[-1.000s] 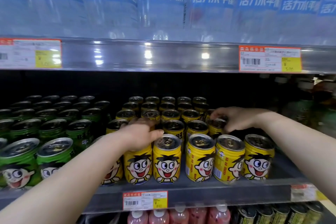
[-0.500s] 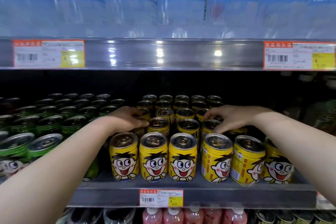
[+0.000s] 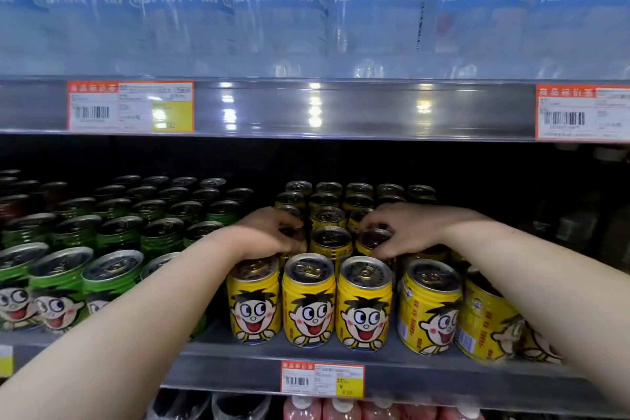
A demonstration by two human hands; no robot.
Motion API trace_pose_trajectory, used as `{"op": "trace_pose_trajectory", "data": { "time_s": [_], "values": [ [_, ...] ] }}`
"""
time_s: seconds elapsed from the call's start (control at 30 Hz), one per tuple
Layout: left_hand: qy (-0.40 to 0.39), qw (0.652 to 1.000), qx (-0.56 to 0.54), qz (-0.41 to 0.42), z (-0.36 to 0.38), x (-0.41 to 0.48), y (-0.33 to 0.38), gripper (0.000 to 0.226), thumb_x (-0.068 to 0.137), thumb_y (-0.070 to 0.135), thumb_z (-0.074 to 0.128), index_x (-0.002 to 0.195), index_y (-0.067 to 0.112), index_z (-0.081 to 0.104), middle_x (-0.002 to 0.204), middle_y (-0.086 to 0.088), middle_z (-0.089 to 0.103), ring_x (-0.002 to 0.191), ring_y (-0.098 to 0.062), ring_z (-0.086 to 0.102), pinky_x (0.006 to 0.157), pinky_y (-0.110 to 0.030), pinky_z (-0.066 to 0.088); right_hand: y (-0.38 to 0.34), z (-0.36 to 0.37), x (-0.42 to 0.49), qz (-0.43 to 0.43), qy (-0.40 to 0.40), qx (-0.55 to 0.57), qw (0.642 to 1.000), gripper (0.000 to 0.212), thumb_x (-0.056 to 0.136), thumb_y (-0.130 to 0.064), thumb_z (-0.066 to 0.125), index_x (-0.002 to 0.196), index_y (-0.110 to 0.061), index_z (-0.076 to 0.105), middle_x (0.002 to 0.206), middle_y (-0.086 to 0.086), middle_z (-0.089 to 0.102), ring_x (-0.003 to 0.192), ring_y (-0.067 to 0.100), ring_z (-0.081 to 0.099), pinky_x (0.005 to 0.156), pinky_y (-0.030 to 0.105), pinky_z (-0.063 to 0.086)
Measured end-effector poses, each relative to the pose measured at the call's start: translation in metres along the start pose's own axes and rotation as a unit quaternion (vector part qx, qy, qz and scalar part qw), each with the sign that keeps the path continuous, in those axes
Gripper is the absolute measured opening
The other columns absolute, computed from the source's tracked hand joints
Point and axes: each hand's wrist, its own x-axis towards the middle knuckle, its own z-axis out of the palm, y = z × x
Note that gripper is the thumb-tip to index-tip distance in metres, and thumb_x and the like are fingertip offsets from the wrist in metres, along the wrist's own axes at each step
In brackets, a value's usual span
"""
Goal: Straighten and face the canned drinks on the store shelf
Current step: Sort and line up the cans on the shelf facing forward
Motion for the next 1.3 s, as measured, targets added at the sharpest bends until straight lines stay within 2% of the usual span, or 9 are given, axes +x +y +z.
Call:
{"op": "trace_pose_trajectory", "data": {
  "time_s": [0.13, 0.27, 0.33, 0.47, 0.63, 0.83, 1.13, 1.23, 1.3],
  "values": [
    [0.018, 1.000, -0.019, -0.001, 0.001, -0.001, -0.003, 0.055, 0.080, 0.036, 0.069, 0.130, 0.025, 0.052, 0.140, 0.002, 0.048, 0.125, -0.017, 0.046, 0.089, -0.018, 0.033, -0.002, 0.003, 0.002, -0.002, 0.012, 0.031, 0.999, 0.068, 0.077, -0.043, 0.068, 0.137, -0.032, 0.037, 0.137, -0.001, 0.047, 0.116, 0.017, 0.049, 0.095, 0.027, 0.044],
    [-0.004, 0.997, -0.072, -0.009, -0.004, -0.005, -0.007, 0.049, 0.083, 0.039, 0.064, 0.130, 0.027, 0.052, 0.139, 0.002, 0.048, 0.124, -0.019, 0.046, 0.090, -0.022, 0.034, -0.003, 0.005, 0.001, 0.000, 0.002, 0.019, 1.000, 0.066, 0.080, -0.043, 0.065, 0.138, -0.032, 0.036, 0.144, -0.001, 0.039, 0.126, 0.018, 0.042, 0.100, 0.027, 0.039],
    [0.024, 0.993, -0.108, -0.028, -0.009, -0.007, -0.014, 0.044, 0.087, 0.043, 0.057, 0.128, 0.026, 0.054, 0.135, 0.000, 0.052, 0.121, -0.020, 0.048, 0.091, -0.024, 0.035, -0.005, 0.006, 0.002, -0.007, 0.000, 0.028, 1.000, 0.064, 0.080, -0.046, 0.063, 0.137, -0.030, 0.038, 0.146, -0.002, 0.036, 0.130, 0.018, 0.038, 0.104, 0.029, 0.037],
    [0.057, 0.992, -0.095, -0.062, -0.014, -0.006, -0.024, 0.048, 0.087, 0.041, 0.059, 0.130, 0.022, 0.051, 0.132, -0.003, 0.054, 0.118, -0.021, 0.051, 0.093, -0.026, 0.038, -0.021, 0.011, 0.011, -0.030, 0.059, 0.086, 0.994, 0.058, 0.083, -0.052, 0.059, 0.134, -0.032, 0.043, 0.147, -0.004, 0.035, 0.133, 0.016, 0.035, 0.109, 0.031, 0.032],
    [0.056, 0.994, -0.073, -0.059, -0.004, 0.005, -0.011, 0.053, 0.091, 0.034, 0.055, 0.139, 0.020, 0.040, 0.140, -0.006, 0.048, 0.125, -0.024, 0.047, 0.093, -0.024, 0.036, -0.038, 0.032, 0.027, -0.063, 0.038, 0.113, 0.991, 0.051, 0.091, -0.047, 0.048, 0.140, -0.033, 0.039, 0.154, -0.004, 0.022, 0.141, 0.017, 0.022, 0.115, 0.030, 0.019],
    [0.033, 0.991, -0.104, -0.071, 0.008, 0.023, -0.003, 0.047, 0.091, 0.036, 0.055, 0.133, 0.017, 0.048, 0.134, -0.008, 0.054, 0.121, -0.025, 0.051, 0.095, -0.027, 0.036, -0.032, 0.040, 0.031, -0.066, 0.044, 0.145, 0.986, 0.049, 0.091, -0.046, 0.048, 0.138, -0.035, 0.041, 0.154, -0.006, 0.022, 0.142, 0.016, 0.020, 0.116, 0.031, 0.017],
    [0.024, 0.997, -0.052, -0.050, 0.007, 0.027, -0.004, 0.042, 0.095, 0.031, 0.049, 0.135, 0.021, 0.047, 0.141, -0.006, 0.048, 0.128, -0.022, 0.044, 0.095, -0.021, 0.030, -0.029, 0.041, 0.034, -0.069, 0.048, 0.151, 0.985, 0.049, 0.090, -0.049, 0.049, 0.137, -0.037, 0.042, 0.152, -0.007, 0.025, 0.141, 0.017, 0.022, 0.116, 0.036, 0.019],
    [0.020, 0.993, 0.079, -0.087, 0.009, 0.036, 0.006, 0.045, 0.096, 0.040, 0.040, 0.137, 0.023, 0.043, 0.144, -0.012, 0.042, 0.129, -0.029, 0.043, 0.105, -0.032, 0.034, -0.029, 0.040, 0.034, -0.068, 0.052, 0.155, 0.984, 0.048, 0.090, -0.047, 0.051, 0.136, -0.034, 0.044, 0.151, -0.005, 0.028, 0.140, 0.017, 0.025, 0.115, 0.033, 0.021],
    [0.038, 0.987, 0.125, -0.094, 0.016, 0.041, 0.020, 0.050, 0.095, 0.049, 0.032, 0.138, 0.025, 0.040, 0.145, -0.016, 0.036, 0.130, -0.035, 0.039, 0.108, -0.044, 0.033, -0.032, 0.040, 0.034, -0.072, 0.067, 0.166, 0.981, 0.042, 0.091, -0.042, 0.052, 0.129, -0.026, 0.053, 0.144, 0.000, 0.040, 0.133, 0.017, 0.036, 0.112, 0.032, 0.028]
  ]
}}
